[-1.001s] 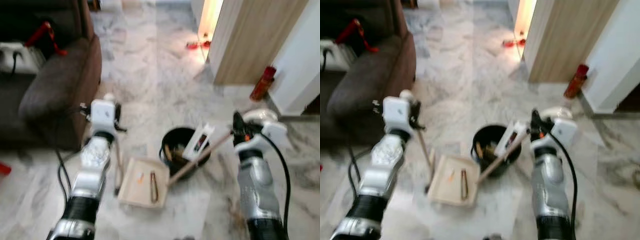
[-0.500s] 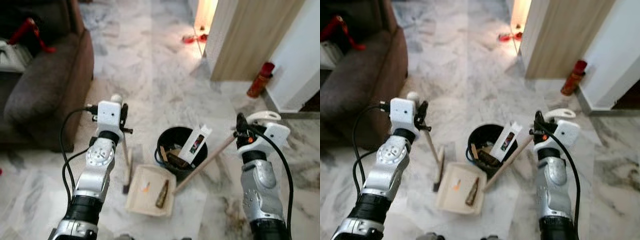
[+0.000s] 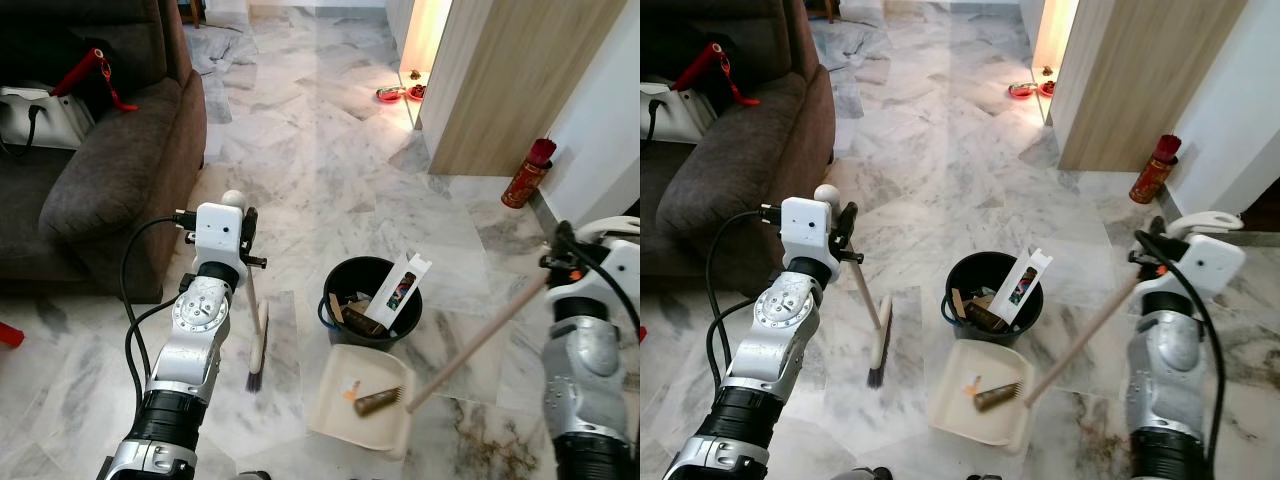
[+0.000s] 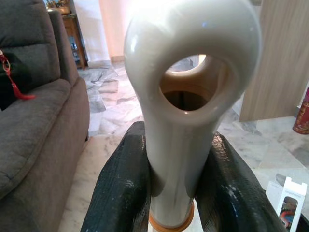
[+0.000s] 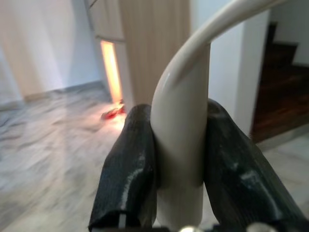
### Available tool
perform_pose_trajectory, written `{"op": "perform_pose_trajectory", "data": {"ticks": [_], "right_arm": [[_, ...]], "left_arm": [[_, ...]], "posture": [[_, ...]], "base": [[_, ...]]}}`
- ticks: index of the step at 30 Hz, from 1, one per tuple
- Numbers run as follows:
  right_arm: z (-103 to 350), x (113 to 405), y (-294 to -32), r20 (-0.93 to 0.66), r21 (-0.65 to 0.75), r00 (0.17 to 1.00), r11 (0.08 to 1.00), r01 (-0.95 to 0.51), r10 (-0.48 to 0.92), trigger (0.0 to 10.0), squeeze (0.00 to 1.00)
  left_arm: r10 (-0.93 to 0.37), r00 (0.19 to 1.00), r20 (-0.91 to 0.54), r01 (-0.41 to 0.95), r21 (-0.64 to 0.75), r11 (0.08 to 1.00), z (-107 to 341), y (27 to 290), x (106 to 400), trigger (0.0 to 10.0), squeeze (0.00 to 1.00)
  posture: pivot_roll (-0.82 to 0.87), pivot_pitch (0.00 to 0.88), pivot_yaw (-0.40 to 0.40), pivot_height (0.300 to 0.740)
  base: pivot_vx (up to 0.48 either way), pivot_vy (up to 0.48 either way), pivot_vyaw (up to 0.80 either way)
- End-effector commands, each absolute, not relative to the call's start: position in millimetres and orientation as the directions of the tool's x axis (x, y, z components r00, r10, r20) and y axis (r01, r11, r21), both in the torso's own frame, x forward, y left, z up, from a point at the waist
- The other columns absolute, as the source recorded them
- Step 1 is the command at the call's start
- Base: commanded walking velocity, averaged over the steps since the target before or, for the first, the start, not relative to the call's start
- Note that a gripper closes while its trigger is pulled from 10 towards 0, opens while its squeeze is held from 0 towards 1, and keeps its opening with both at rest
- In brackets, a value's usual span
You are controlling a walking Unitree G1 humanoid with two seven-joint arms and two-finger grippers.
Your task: Sweep floor
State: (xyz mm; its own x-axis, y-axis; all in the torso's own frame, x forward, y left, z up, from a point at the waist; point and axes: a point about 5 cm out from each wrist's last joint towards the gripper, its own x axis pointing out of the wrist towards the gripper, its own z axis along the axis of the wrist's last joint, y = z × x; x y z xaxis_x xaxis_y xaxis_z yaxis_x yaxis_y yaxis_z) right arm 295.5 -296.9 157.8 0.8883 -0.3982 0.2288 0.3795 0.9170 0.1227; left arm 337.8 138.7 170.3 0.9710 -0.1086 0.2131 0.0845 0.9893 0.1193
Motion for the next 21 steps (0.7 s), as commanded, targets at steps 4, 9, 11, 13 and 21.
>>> {"op": "perform_pose_trajectory", "data": {"ticks": [4,9,11,13,21], "right_arm": [[186,283,-330,0.340,0.110,0.816,0.881,0.460,-0.468,10.0,0.00],[199,276,-346,0.374,0.072,0.816,0.891,0.449,-0.441,10.0,0.00],[201,274,-349,0.380,0.076,0.811,0.889,0.452,-0.445,10.0,0.00],[207,268,-360,0.395,0.078,0.792,0.877,0.475,-0.464,10.0,0.00],[222,250,-389,0.439,0.095,0.697,0.801,0.592,-0.567,10.0,0.00]], "left_arm": [[-0.114,0.960,0.256,0.085,0.123,0.989,181,138,338,10.0,0.00],[-0.117,0.960,0.256,0.088,0.122,0.989,181,138,339,10.0,0.00],[-0.118,0.960,0.256,0.088,0.122,0.989,181,138,339,10.0,0.00],[-0.117,0.959,0.256,0.088,0.124,0.988,181,138,339,10.0,0.00],[-0.118,0.959,0.258,0.088,0.125,0.988,182,138,339,10.0,0.00]], "posture": [[0.10,0.136,-0.054,0.740],[0.10,0.136,-0.052,0.740],[0.10,0.136,-0.052,0.740],[0.10,0.136,-0.050,0.740],[0.10,0.136,-0.048,0.740]], "base": [[0.000,0.000,0.00],[0.000,0.000,0.00],[0.000,0.000,0.00],[0.000,0.000,0.00],[0.000,0.000,0.00]]}}
